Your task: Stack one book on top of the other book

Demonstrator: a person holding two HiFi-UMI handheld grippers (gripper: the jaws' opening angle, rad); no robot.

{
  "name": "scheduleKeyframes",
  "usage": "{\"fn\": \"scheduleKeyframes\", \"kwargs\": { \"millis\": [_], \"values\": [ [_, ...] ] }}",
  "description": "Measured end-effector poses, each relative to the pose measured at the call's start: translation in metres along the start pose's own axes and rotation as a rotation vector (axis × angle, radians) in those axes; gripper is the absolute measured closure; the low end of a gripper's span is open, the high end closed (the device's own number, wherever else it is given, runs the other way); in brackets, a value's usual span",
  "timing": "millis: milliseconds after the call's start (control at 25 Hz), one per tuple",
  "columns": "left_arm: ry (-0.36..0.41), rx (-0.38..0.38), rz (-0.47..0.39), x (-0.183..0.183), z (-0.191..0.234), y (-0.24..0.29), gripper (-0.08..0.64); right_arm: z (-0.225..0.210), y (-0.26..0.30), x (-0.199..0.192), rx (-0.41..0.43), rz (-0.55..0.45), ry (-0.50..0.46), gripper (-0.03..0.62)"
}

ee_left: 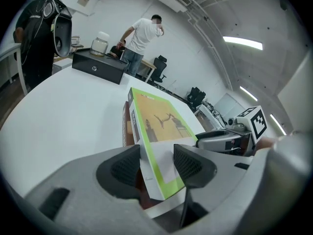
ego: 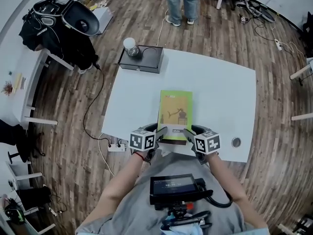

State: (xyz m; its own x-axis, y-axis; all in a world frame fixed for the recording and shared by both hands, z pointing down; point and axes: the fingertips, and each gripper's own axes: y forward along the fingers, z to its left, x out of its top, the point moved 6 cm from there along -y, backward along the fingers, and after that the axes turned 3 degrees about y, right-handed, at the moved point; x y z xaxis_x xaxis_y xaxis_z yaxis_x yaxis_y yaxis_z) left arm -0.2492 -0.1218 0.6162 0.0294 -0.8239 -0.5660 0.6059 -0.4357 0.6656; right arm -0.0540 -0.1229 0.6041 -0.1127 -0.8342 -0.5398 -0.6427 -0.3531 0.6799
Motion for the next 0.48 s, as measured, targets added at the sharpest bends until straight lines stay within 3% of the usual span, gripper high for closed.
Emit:
{"fn": "scheduleKeyframes", "kwargs": {
  "millis": [480],
  "values": [
    [0.064, -0.024, 0.08, -0.016, 0.004, 0.001, 0.334, 0.009, 0.004, -0.024, -0.028, 0.055, -0.022, 0.43]
  ]
}}
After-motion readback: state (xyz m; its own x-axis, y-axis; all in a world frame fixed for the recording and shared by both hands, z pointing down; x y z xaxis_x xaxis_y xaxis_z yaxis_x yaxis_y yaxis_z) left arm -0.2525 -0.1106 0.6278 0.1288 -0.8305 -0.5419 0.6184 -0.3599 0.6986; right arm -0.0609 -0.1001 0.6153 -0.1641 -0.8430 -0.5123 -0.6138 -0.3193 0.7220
